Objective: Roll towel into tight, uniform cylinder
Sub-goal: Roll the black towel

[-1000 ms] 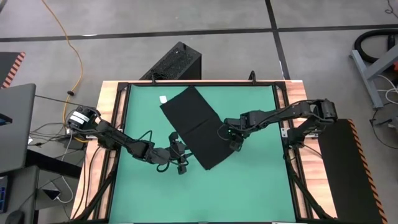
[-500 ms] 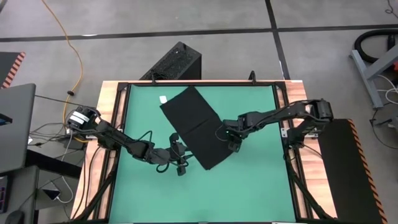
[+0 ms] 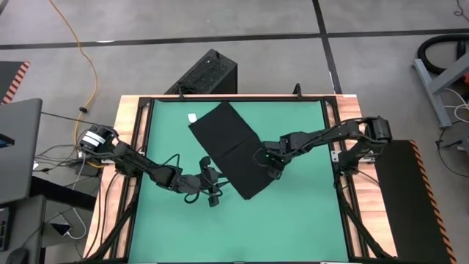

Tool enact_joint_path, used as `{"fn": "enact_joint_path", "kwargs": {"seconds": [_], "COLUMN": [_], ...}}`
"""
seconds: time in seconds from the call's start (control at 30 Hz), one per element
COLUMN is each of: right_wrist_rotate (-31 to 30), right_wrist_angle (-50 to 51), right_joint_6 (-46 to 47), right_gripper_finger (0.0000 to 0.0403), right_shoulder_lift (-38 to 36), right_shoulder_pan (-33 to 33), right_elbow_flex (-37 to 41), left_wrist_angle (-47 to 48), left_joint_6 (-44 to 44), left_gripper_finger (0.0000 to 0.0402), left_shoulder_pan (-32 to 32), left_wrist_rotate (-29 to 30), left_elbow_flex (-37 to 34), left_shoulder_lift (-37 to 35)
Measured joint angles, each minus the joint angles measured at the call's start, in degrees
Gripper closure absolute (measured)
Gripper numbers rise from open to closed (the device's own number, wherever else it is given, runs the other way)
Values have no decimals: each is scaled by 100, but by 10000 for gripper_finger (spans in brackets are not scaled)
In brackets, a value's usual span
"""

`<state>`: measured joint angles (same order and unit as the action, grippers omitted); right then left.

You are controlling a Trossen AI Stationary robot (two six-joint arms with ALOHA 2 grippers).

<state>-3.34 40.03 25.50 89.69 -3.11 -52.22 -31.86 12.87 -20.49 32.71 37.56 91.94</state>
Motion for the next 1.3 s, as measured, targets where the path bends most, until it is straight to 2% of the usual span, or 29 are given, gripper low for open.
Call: {"fn": "enact_joint_path", "kwargs": {"seconds": [0.27,0.43,0.67,0.8,0.9,1.0,1.17,1.23,1.3], "right_wrist_rotate": [38,41,42,36,15,20,16,0,-15], "right_wrist_angle": [-383,-659,-1271,-1295,-1459,-1716,-1691,-1706,-1715], "right_joint_6": [681,920,1050,1027,1086,1159,1154,1094,1041], "right_gripper_finger": [398,400,402,402,402,402,402,402,403], "right_shoulder_lift": [-701,-1166,-1357,-1333,-1265,-1186,-1068,-1067,-1067], "right_shoulder_pan": [249,356,434,426,431,433,427,426,426], "right_elbow_flex": [-318,-453,-453,-453,-453,-460,-457,-457,-457], "left_wrist_angle": [-12,-103,-605,-1294,-1742,-1578,-842,-692,-574], "left_joint_6": [-12,-56,-569,-951,-1072,-1212,-1807,-1990,-1994], "left_gripper_finger": [305,305,305,305,305,305,305,305,305], "left_shoulder_pan": [0,0,-28,-55,-55,-88,-314,-416,-524], "left_wrist_rotate": [10,218,247,257,309,654,2132,2430,2421], "left_elbow_flex": [0,-2,-2,9,334,922,1970,2331,2681], "left_shoulder_lift": [0,0,0,434,1138,1813,2516,2708,2923]}}
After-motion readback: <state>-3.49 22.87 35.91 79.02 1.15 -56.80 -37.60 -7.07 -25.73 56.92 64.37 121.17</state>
